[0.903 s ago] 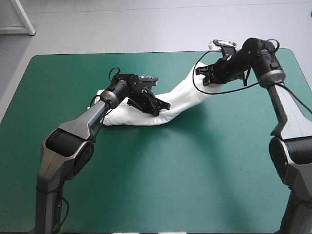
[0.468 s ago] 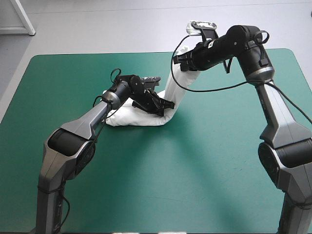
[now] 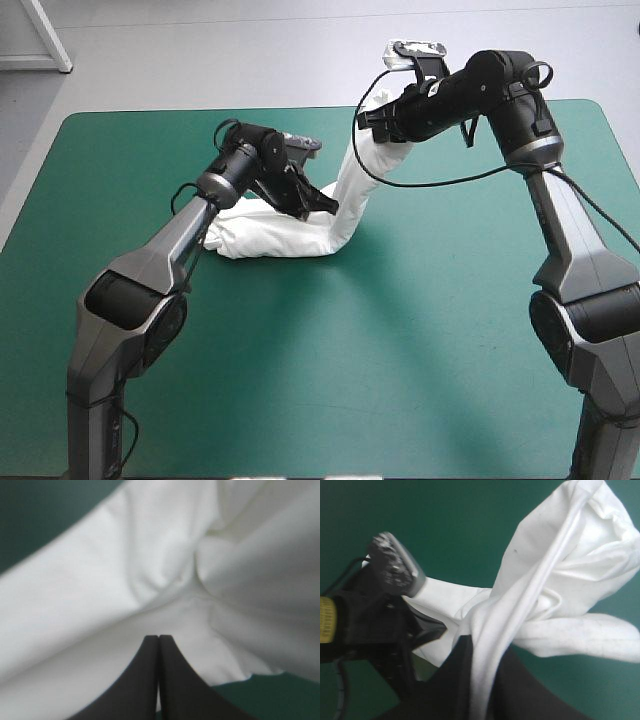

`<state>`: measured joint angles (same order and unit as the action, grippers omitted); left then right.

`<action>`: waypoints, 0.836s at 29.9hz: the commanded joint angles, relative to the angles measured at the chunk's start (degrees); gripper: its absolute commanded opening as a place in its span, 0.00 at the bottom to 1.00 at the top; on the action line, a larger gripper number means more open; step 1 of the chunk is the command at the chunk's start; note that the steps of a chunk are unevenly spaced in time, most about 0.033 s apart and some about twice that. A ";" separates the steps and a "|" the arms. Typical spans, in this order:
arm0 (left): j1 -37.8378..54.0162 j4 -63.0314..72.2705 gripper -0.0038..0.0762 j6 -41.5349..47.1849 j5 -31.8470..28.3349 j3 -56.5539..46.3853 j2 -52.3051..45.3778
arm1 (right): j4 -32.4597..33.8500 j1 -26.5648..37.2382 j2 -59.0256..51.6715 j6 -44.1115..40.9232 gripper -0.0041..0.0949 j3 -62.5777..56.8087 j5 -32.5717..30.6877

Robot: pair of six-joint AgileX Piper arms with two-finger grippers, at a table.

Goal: Fold the cloth

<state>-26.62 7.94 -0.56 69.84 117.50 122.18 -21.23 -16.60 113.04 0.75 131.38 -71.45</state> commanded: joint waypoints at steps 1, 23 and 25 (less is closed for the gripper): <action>0.40 -6.73 0.04 0.56 4.05 2.02 -9.85 | -2.30 0.26 -3.95 0.84 0.03 1.98 2.96; 19.24 -6.03 0.04 -0.98 -0.22 -57.95 -52.14 | -17.29 -17.01 15.62 9.04 0.08 7.23 18.17; 19.24 -5.38 0.04 -0.98 -1.60 -60.14 -52.97 | -16.88 -18.05 18.10 9.97 0.25 11.35 17.26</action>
<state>-7.34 1.02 -2.22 70.56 58.87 72.05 -34.74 -33.31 132.35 8.61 136.13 -56.62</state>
